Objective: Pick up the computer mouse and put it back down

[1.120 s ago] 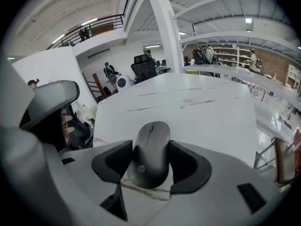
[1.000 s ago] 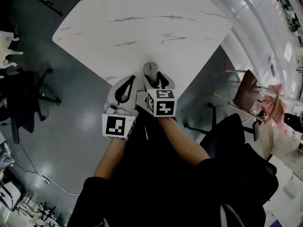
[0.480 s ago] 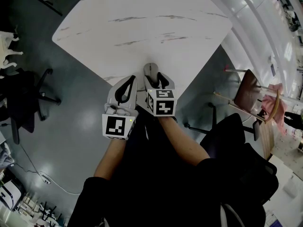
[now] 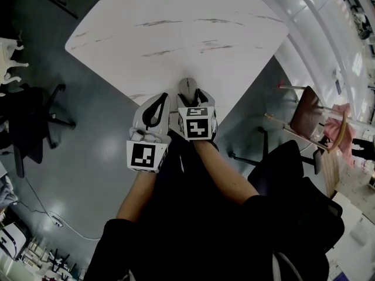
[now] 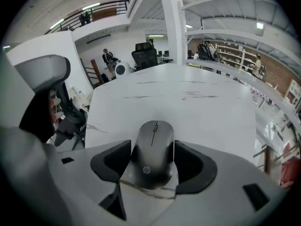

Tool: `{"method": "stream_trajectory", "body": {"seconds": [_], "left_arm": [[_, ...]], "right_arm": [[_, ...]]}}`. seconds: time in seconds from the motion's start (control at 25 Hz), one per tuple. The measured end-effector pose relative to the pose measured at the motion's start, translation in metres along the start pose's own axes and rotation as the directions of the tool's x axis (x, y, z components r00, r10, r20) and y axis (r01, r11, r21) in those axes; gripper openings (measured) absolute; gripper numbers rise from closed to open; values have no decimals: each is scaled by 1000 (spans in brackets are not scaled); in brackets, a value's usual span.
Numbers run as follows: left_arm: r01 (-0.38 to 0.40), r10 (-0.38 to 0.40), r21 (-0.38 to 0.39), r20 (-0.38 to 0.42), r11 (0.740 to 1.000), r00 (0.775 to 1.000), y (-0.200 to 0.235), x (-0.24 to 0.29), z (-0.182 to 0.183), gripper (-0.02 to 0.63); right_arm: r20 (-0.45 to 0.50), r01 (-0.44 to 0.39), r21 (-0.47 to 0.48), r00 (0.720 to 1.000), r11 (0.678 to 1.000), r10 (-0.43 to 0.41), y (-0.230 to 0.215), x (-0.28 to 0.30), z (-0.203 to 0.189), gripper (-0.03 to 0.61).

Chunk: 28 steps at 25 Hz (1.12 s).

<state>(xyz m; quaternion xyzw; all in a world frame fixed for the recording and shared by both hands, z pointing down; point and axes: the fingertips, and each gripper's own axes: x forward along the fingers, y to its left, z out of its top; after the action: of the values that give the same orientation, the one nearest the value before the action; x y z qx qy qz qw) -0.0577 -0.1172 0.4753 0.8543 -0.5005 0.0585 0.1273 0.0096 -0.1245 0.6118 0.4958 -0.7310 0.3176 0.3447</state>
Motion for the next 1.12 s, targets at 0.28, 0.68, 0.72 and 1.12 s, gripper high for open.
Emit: {"method": "stream_trajectory", "body": {"seconds": [0.28, 0.68, 0.72, 1.12], "left_arm": [[1, 0, -11, 12, 1000, 1000, 1, -2, 3, 8], [5, -5, -10, 8, 1000, 1000, 2, -2, 1, 8], [6, -6, -4, 9, 1000, 1000, 3, -2, 1, 8], [1, -3, 36, 40, 999, 999, -6, 0, 29, 8]], "right_arm": [[-82, 38, -70, 996, 997, -44, 5, 11, -3, 258], [-17, -6, 9, 1000, 1000, 6, 4, 2, 1, 258], [-3, -9, 6, 1000, 1000, 9, 4, -1, 4, 258], [224, -10, -24, 974, 1000, 15, 0, -72, 69, 258]]}}
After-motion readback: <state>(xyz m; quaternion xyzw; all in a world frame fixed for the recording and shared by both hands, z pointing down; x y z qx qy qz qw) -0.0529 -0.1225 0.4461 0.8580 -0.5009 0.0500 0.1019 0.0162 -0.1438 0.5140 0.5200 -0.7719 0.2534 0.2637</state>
